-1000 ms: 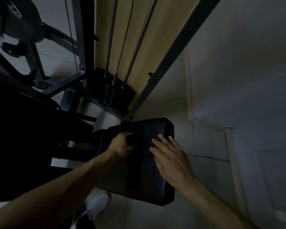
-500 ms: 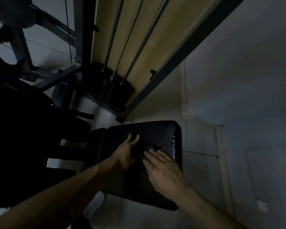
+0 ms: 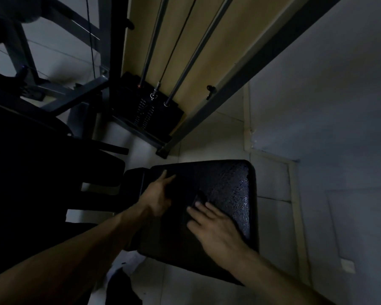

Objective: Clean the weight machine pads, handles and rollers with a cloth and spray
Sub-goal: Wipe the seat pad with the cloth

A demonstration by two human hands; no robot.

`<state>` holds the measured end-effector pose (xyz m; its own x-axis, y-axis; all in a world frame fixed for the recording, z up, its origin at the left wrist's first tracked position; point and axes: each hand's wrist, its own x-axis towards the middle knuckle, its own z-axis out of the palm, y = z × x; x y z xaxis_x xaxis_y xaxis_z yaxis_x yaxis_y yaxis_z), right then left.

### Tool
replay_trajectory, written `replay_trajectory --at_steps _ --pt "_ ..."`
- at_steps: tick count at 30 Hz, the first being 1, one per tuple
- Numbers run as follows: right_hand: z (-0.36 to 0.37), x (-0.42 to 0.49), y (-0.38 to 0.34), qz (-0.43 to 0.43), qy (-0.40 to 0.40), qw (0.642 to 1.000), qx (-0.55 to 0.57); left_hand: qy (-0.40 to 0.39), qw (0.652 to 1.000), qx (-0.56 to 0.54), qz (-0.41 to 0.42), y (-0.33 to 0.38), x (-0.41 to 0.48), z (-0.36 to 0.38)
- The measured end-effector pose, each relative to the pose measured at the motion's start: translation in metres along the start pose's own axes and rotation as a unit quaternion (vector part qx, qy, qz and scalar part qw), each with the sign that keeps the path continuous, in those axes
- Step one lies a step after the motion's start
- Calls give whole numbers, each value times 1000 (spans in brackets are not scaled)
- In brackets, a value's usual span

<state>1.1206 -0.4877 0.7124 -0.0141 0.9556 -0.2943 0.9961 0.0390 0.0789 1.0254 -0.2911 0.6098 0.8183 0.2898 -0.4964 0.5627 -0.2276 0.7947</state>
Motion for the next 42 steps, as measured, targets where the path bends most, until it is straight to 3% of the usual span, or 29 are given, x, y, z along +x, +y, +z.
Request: replay_trajectory --at_steps 2,6,9,13,16,18,21,24,26,29,32,36,42 --pt "-9 5 24 -8 1 1000 -22 -17 999 -12 -43 -6 6 0" --pt "-32 50 98 143 61 987 -33 -70 992 -85 -67 -16 8 15" --pt "-25 75 89 201 62 976 -54 -54 991 -102 -62 -23 10 23" --pt "22 53 -1 46 -51 997 -25 -57 995 -69 -35 -33 16 22" --pt "22 40 -18 -17 -117 993 12 -73 996 -40 -17 -43 14 21" --pt "3 44 -2 0 -71 996 49 -80 996 -44 -19 -44 11 19" --pt "-38 52 35 115 11 991 73 -68 994 -77 -41 -39 9 18" --pt "-52 42 65 157 43 987 4 -58 994 -82 -50 -41 10 21" --pt "-42 30 64 122 8 991 -63 -45 995 -70 -55 -47 12 23" --pt "-33 32 69 61 -10 995 -73 -28 992 -80 -96 -55 12 28" --pt "-23 79 86 92 11 991 -98 -13 986 -142 -87 -65 10 32" --pt "19 122 46 104 -50 990 -84 20 975 -216 -57 -84 9 42" --pt "30 70 -18 -74 -168 983 -17 27 993 -115 -21 -102 14 35"
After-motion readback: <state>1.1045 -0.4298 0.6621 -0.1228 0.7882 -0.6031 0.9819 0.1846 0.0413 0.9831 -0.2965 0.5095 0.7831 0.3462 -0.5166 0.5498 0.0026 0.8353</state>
